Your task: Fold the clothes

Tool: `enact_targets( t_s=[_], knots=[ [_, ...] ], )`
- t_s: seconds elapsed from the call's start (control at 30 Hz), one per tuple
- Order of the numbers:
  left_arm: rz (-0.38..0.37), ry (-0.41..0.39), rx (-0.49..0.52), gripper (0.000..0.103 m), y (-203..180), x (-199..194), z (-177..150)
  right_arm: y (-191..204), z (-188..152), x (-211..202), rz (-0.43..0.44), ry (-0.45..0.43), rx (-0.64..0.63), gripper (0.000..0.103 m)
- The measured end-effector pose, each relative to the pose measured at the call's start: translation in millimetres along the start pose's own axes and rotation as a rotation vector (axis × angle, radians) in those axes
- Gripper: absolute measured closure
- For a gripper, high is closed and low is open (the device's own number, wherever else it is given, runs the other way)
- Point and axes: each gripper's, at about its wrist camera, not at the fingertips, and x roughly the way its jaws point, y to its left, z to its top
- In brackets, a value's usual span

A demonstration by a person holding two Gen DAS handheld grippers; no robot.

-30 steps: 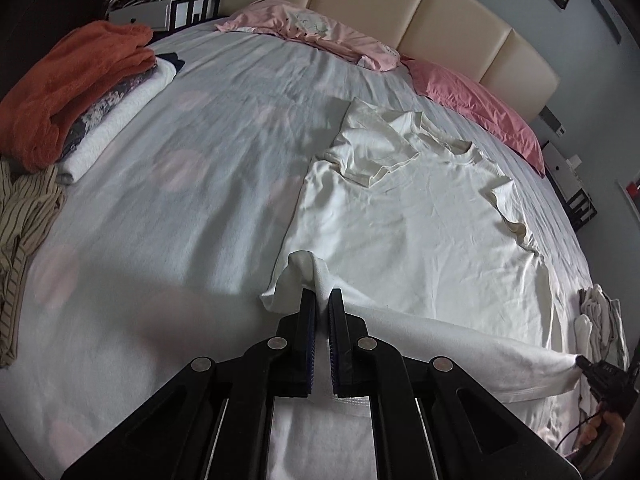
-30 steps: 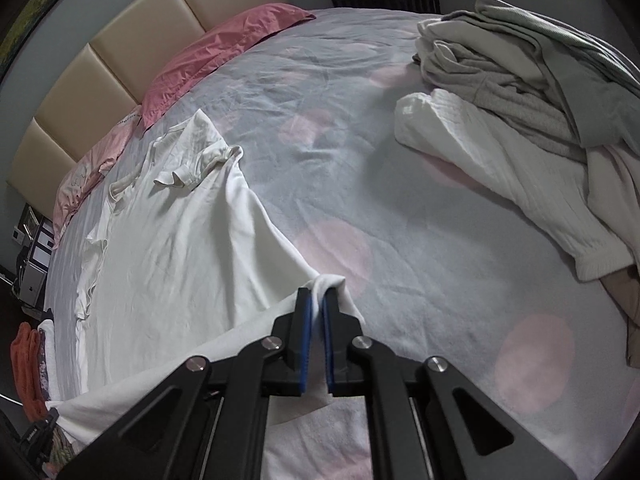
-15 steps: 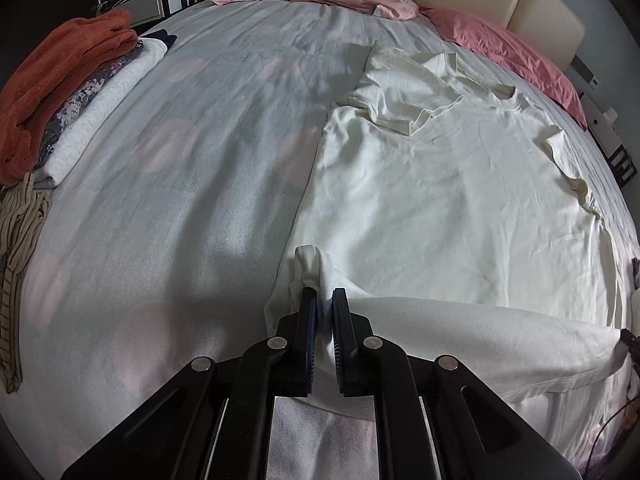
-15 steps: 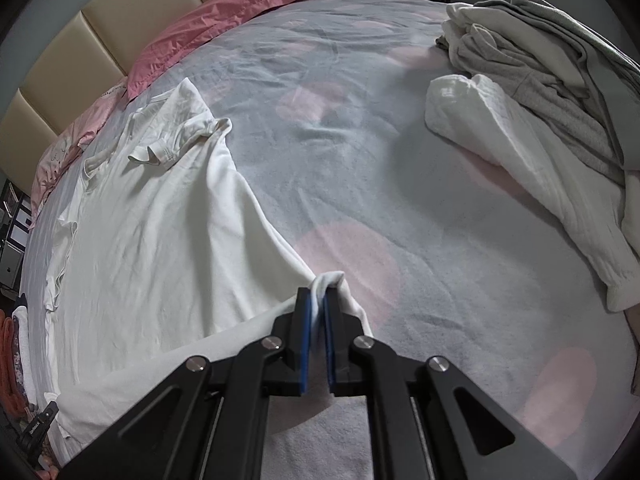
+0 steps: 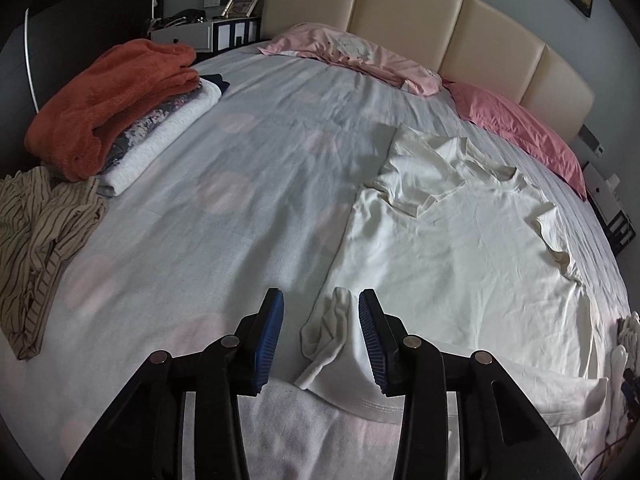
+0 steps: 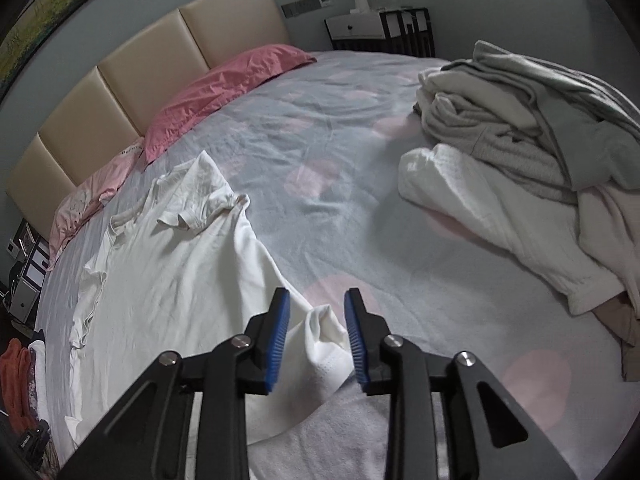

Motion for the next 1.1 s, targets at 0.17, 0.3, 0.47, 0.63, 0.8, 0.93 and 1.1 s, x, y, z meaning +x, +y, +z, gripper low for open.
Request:
enact_targets(
  t_s=[0.17,0.3,0.47,0.63,0.8,0.93,1.1],
  knots=[
    [-0.013,-0.079,0.173,0.062,-28.4,-19.0,-4.5,7.4,-0.1,-13.4,0.018,-0.076,-0.078,0.064],
    [-0.026,-0.114,0.399,0.045,-59.2,-33.0,-15.3,19.2,-5.5,-27.1,0.033,-0.126,-0.154,0.064],
    [-0.117,-0.08,0.561,0.038,-83.8,-44.4,-26.3,23.1,-12.4,-41.7,0.076,-0.108,-0.182,0.063],
    [-0.112,-0.038,0.788,0.038,-100.7,-43.6,-41.4,13.3,-17.1,-41.4,0.1,-0.024,-0.12,0.063],
    [-0.142,0.006,0.955,0.038,-100.0,-38.9,-60.0,7.2,-21.1,-40.1,0.118,0.016,-0.079,0.063],
    [-0.193,0.067,1.021,0.038,-102.0,-32.6,-73.1,8.9,-23.1,-38.8,0.121,0.028,-0.08,0.063],
    [-0.115,0.137,1.138,0.038,-106.7,1.8,-92.6,11.4,-24.3,-33.2,0.124,0.048,-0.084,0.063]
  ],
)
